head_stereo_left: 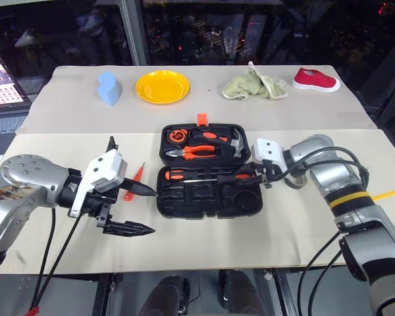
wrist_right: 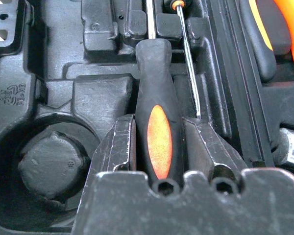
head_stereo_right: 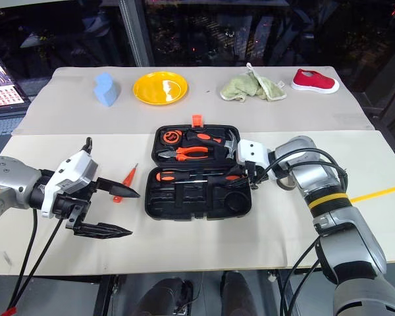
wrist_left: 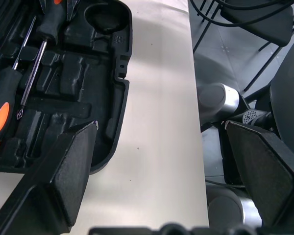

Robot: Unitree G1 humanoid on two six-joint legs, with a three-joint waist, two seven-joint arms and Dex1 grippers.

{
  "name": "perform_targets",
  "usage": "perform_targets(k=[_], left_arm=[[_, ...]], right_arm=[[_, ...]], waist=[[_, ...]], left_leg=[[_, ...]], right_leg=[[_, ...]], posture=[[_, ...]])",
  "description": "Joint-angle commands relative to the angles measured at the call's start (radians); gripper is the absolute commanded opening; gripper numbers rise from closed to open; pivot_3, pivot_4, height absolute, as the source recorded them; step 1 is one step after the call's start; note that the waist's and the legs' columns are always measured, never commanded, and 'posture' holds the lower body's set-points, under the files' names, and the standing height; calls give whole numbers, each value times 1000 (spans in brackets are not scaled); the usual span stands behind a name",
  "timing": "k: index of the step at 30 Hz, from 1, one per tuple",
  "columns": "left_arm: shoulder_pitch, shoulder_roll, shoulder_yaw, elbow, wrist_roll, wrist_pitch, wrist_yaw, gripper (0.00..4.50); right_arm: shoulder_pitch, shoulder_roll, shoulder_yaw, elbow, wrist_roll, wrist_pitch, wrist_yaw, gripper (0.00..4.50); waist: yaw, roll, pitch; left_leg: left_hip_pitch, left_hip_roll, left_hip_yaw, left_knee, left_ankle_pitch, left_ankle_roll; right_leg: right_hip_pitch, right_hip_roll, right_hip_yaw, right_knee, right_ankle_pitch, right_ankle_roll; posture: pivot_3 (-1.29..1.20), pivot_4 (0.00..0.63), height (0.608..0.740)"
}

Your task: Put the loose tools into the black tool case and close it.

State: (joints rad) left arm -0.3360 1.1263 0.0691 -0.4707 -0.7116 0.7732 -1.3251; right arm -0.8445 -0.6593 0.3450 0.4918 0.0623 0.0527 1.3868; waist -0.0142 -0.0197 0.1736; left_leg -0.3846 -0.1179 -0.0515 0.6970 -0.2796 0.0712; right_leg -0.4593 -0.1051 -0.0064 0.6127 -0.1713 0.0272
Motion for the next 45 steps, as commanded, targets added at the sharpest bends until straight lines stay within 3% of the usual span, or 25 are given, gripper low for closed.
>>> perform_targets(k=[1,6,10,13,21,36,41,45], left_arm=[[-22,10,19,-14,-12,-2,6,4500],[-47,-3,-7,7,-4,-12,5,4500],[-65,-13,-28,24,7,-23,1,4500],[-81,-22,-42,34,14,-27,1,4500],[-106,-28,-63,64,34,-42,-13,4500],[-106,-35,-79,87,63,-70,-15,4500],[-75,-54,-39,102,69,-58,48,4500],[34,-78,78,92,80,-12,188,4500]], right_arm=[[10,5,-29,-55,21,51,14,2060],[-5,9,-100,-128,84,165,-3,3599],[-5,33,-134,-148,118,258,-43,3599],[22,52,-126,-166,119,280,-55,2829],[78,130,-104,-172,94,285,-123,49],[155,138,-8,-212,-20,252,-200,17],[154,153,-180,-390,164,384,-231,17],[215,104,-336,-644,374,596,-252,17]], waist=[[0,0,0],[0,0,0],[1,0,0],[-1,0,0],[-1,0,0],[-1,-1,-2],[0,-1,-1],[0,0,-1]], left_leg=[[0,0,0,0,0,0],[0,0,0,0,1,-1],[0,0,0,0,1,-1],[1,0,0,0,1,-1],[1,1,0,0,1,-1],[12,1,0,0,2,-4],[14,3,0,0,3,-4],[3,5,0,0,3,-5]], right_leg=[[0,0,0,0,0,0],[0,0,0,1,1,-1],[0,0,0,0,1,-2],[0,0,0,1,1,-2],[0,1,0,1,1,-2],[8,2,1,3,2,-3],[11,5,2,3,2,-4],[-1,7,3,4,4,-6]], posture=[[0,150,740],[0,150,740],[0,150,740],[0,150,740],[0,150,740],[0,150,740],[0,150,740],[0,150,740]])
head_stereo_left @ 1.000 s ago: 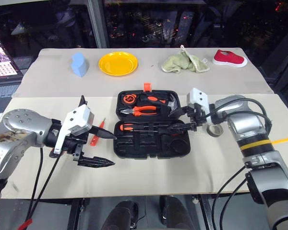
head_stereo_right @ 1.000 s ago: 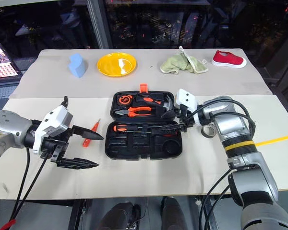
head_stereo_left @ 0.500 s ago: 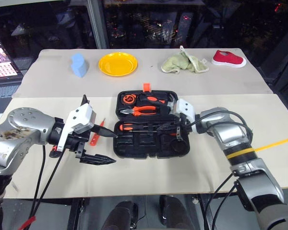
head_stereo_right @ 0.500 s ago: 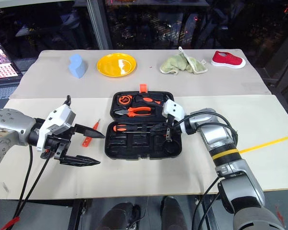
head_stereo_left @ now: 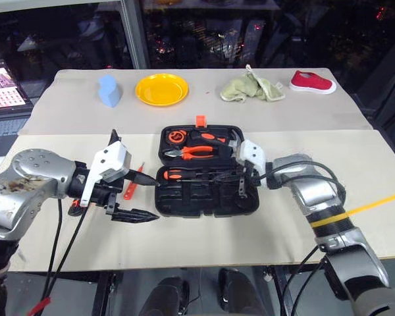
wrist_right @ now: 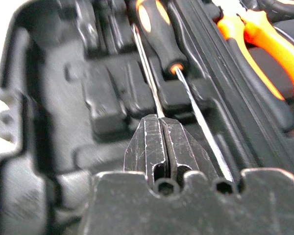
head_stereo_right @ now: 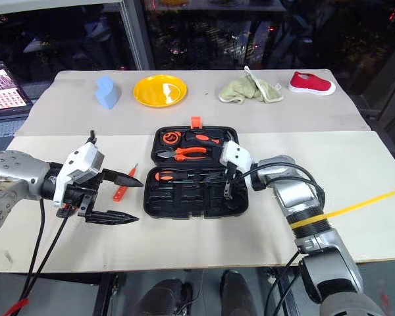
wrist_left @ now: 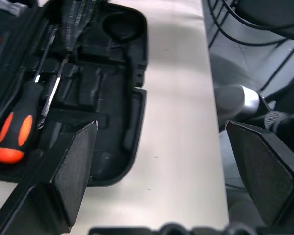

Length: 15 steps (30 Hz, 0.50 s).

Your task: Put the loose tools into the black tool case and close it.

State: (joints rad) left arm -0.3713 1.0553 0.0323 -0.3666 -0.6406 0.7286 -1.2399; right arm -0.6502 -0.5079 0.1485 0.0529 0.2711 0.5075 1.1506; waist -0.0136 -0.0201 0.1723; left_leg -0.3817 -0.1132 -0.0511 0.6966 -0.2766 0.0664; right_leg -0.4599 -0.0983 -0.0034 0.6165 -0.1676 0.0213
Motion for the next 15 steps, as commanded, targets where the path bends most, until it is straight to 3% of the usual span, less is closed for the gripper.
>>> perform_targets(k=[1,3,6,9,14,15], left_arm=[[136,-19,179,-31,18,58,158,4500],[291,-51,334,-88,16,133,244,4500],[531,-100,541,-180,34,164,276,4500],[712,-151,686,-241,68,168,306,4500],[716,-178,671,-320,25,239,400,4500],[668,-167,633,-324,19,268,438,4500]], right_arm=[[48,-73,-186,-279,229,202,-19,295],[109,-128,-258,-398,340,291,-13,786],[180,-182,-299,-493,425,340,-22,1940],[216,-202,-316,-545,482,370,-55,2901],[228,-209,-317,-590,540,384,-110,4468],[228,-211,-319,-595,549,384,-121,4468]], waist=[[-1,0,0],[0,1,0],[-5,0,0],[0,0,0],[32,0,0],[36,0,1]], left_leg=[[0,1,0,0,0,0],[-1,4,0,-2,0,0],[-1,8,0,-3,-3,-1],[0,9,1,-2,-4,-2],[7,8,2,-1,-12,-4],[9,8,2,0,-11,-5]], right_leg=[[0,1,0,0,0,-1],[0,3,0,-2,1,-1],[0,7,0,-4,1,-1],[1,5,0,-6,0,-2],[9,0,-1,-7,1,-3],[13,0,-3,-8,0,-2]], posture=[[0,150,740],[0,150,740],[0,150,740],[0,150,740],[0,150,740],[0,150,740]])
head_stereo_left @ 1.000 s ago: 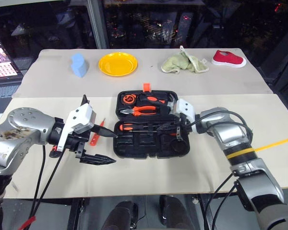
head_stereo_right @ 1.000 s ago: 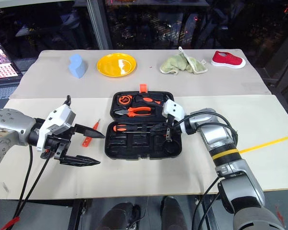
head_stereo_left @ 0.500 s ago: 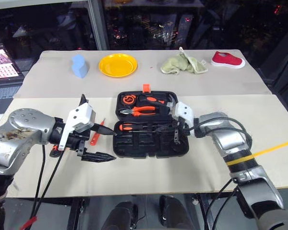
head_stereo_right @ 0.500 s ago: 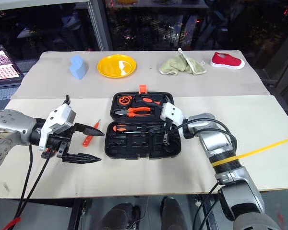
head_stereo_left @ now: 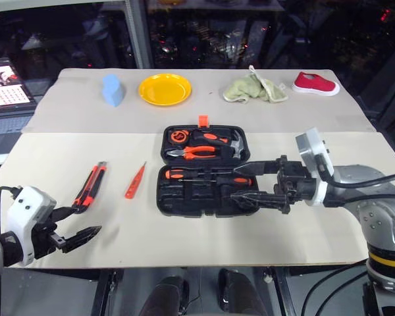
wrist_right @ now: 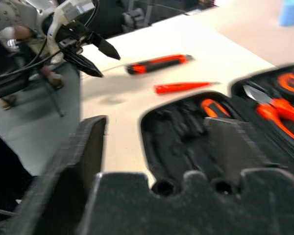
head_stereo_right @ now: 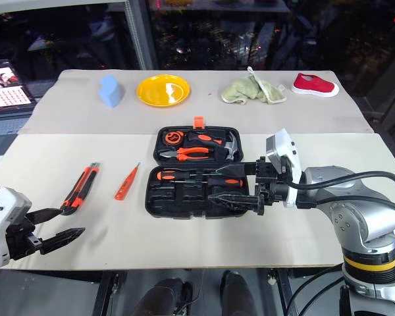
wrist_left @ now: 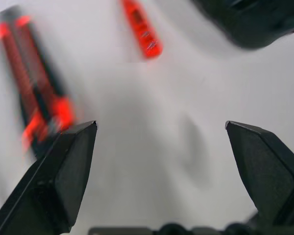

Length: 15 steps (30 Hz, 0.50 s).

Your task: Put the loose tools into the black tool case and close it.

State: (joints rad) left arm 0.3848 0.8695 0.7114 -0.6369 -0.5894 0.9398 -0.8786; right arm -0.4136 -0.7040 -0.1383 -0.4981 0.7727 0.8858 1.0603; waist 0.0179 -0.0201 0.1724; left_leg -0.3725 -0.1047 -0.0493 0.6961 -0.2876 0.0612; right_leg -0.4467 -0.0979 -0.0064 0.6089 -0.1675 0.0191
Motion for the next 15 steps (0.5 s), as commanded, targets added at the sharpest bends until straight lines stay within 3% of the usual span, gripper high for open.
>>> perform_targets(k=[1,7,9,12,15], left_arm=[[-135,33,-86,-54,-30,83,109,4500],[-582,132,-334,87,-76,433,249,4500],[-785,156,-489,200,-71,529,249,4500],[-955,166,-635,308,-67,595,235,4500],[-1184,126,-880,523,4,573,190,4500]], right_arm=[[-9,-19,-33,-48,55,5,-39,4468],[38,-30,-62,-118,89,-14,-118,4468],[77,-11,-73,-169,110,-23,-164,4468],[108,6,-71,-214,127,-30,-213,4468],[177,48,-63,-299,134,-48,-302,4468]], waist=[[8,1,1],[15,-3,0],[6,-3,0],[-10,-3,0],[-9,-4,-1]], left_leg=[[4,0,0,0,1,0],[19,3,0,0,1,-1],[19,2,0,-1,1,0],[16,2,0,-2,4,-7],[7,2,-1,-2,5,-4]], right_leg=[[6,1,-2,0,-4,6],[22,4,-5,0,-7,11],[20,5,-3,2,-6,11],[14,5,-3,4,-2,4],[5,6,-3,4,-2,2]], posture=[[0,150,740],[0,150,740],[0,150,740],[0,150,740],[0,150,740]])
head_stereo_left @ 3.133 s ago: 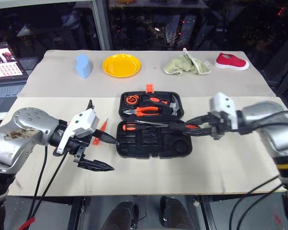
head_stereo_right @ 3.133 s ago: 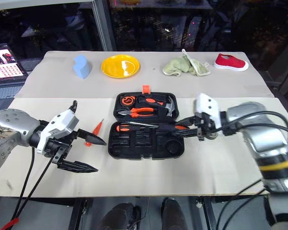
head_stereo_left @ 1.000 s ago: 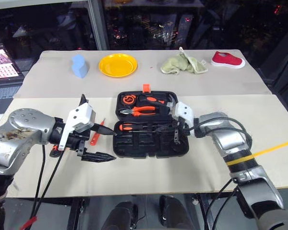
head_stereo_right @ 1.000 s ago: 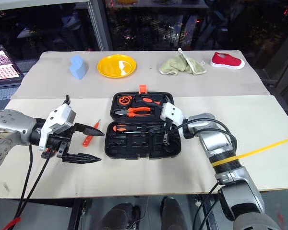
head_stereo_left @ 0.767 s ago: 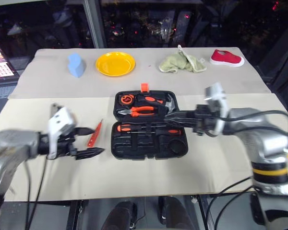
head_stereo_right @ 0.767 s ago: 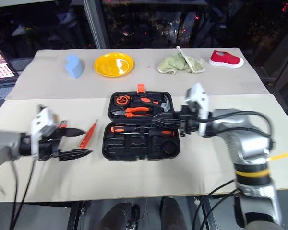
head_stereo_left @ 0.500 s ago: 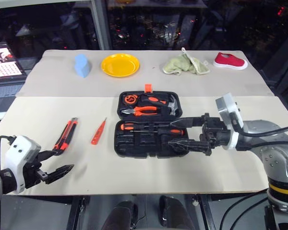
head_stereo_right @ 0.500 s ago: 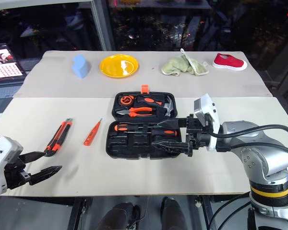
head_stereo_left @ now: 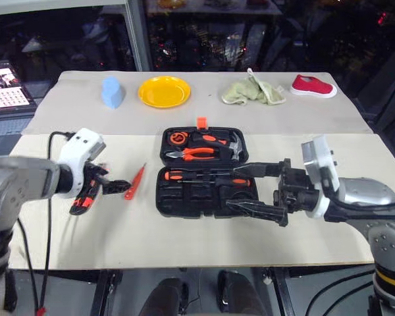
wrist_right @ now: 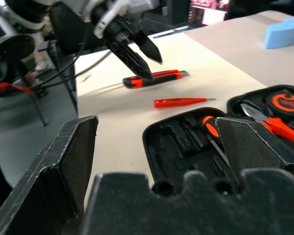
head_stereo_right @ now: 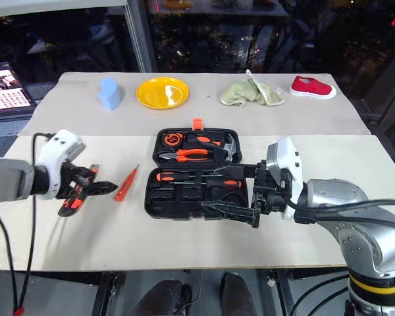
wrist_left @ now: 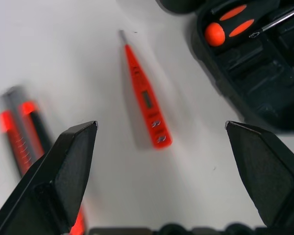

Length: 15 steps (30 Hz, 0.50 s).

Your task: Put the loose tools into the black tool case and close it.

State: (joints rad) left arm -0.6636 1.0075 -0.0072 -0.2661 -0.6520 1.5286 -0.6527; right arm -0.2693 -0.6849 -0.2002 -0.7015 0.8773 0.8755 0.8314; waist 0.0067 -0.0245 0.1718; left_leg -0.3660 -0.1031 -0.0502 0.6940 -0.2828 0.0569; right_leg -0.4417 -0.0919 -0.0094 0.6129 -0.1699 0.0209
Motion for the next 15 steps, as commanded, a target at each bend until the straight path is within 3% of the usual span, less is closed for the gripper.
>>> perform_targets(k=[1,6,12,15], left_arm=[[-186,-23,-219,214,87,-28,-51,4500],[-310,-35,-445,394,184,-125,-166,4500],[-378,-101,-568,523,253,-171,-259,4500],[-384,-115,-604,548,281,-182,-299,3770]], right_arm=[[49,39,0,-115,31,-42,-95,4468],[114,76,2,-179,37,-66,-199,4468],[168,89,12,-218,31,-93,-274,4468],[169,87,12,-218,39,-103,-300,4500]], waist=[[4,0,0],[-8,0,0],[2,0,0],[2,0,0]], left_leg=[[-3,0,0,1,1,2],[-15,-2,2,1,2,3],[-16,-2,1,3,2,3],[-16,-2,2,5,3,4]], right_leg=[[-4,0,0,0,0,-1],[-17,-1,2,2,2,-3],[-16,-1,1,1,2,-3],[-15,-1,2,1,1,-3]], posture=[[0,150,740],[0,150,740],[0,150,740],[0,150,740]])
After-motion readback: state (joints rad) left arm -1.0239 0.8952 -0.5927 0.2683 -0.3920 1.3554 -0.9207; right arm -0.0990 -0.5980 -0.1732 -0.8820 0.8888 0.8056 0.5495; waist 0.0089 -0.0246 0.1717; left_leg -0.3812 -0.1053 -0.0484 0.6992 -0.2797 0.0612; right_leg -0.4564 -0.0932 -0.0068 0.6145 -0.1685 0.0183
